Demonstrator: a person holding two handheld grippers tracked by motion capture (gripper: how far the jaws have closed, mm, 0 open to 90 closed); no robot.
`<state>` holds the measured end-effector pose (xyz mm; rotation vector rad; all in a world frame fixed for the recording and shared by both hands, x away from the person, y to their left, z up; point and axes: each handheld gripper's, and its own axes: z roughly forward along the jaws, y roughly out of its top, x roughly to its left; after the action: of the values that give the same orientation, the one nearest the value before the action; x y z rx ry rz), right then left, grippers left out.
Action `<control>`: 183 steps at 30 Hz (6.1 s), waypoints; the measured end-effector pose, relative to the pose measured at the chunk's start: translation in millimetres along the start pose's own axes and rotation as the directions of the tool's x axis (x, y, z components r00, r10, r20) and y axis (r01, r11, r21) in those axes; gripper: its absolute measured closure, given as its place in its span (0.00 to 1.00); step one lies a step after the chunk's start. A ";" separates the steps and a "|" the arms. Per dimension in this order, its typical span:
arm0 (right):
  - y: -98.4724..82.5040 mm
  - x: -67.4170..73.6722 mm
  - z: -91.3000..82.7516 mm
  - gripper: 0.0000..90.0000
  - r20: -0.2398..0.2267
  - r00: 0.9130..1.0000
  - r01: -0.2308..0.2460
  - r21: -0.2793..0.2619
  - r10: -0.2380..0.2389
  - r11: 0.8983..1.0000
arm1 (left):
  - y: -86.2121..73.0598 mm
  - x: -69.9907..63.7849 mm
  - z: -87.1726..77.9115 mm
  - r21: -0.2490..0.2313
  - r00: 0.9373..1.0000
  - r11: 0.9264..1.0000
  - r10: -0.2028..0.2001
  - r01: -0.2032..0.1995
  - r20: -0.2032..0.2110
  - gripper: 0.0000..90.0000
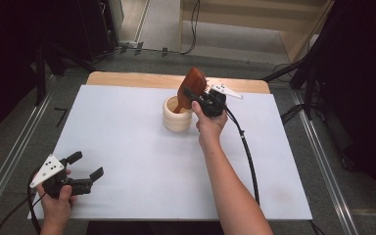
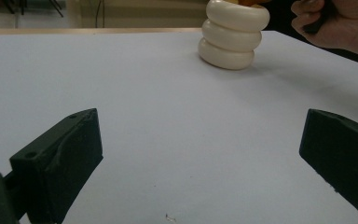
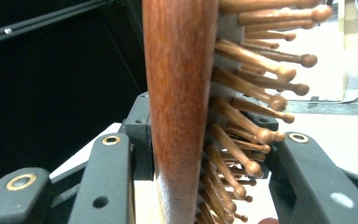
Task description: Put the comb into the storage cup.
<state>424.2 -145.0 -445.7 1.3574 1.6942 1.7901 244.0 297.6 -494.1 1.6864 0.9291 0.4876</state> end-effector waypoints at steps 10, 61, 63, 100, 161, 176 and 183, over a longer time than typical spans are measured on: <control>-5.5 -1.9 3.2 0.59 -0.001 0.999 -0.054 -0.013 0.054 0.998 | 0.0 0.0 -0.2 0.002 1.000 1.000 0.002 -0.002 -0.001 0.00; 9.0 -12.3 -26.6 0.00 0.034 0.995 0.085 0.167 -0.092 0.982 | -0.1 -1.6 0.7 0.007 1.000 1.000 0.012 -0.012 -0.014 0.00; 10.2 -10.9 -30.3 0.00 0.036 0.994 0.092 0.167 -0.099 0.982 | -0.1 -1.6 0.8 0.008 1.000 1.000 0.012 -0.012 -0.014 0.00; -12.1 -21.9 -113.5 0.00 0.033 0.981 0.181 0.187 -0.191 0.966 | -0.2 -1.7 -0.7 -0.005 1.000 1.000 0.013 -0.013 -0.008 0.00; -60.7 -60.1 -231.4 0.00 0.131 0.965 0.198 0.212 -0.228 0.957 | -0.7 -4.4 -0.3 -0.002 1.000 1.000 0.026 -0.026 -0.018 0.00; -68.0 -68.1 -254.7 0.00 0.153 0.958 0.209 0.212 -0.244 0.955 | -0.8 -4.3 -0.7 -0.006 1.000 1.000 0.020 -0.020 -0.022 0.00; -72.5 -73.6 -268.4 0.00 0.175 0.954 0.204 0.212 -0.243 0.956 | -0.9 -4.4 -0.7 -0.005 1.000 1.000 0.022 -0.022 -0.022 0.00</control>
<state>222.1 -342.7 -498.1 1.3079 1.8633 1.3487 240.5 294.7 -494.0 1.6913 0.9257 0.5234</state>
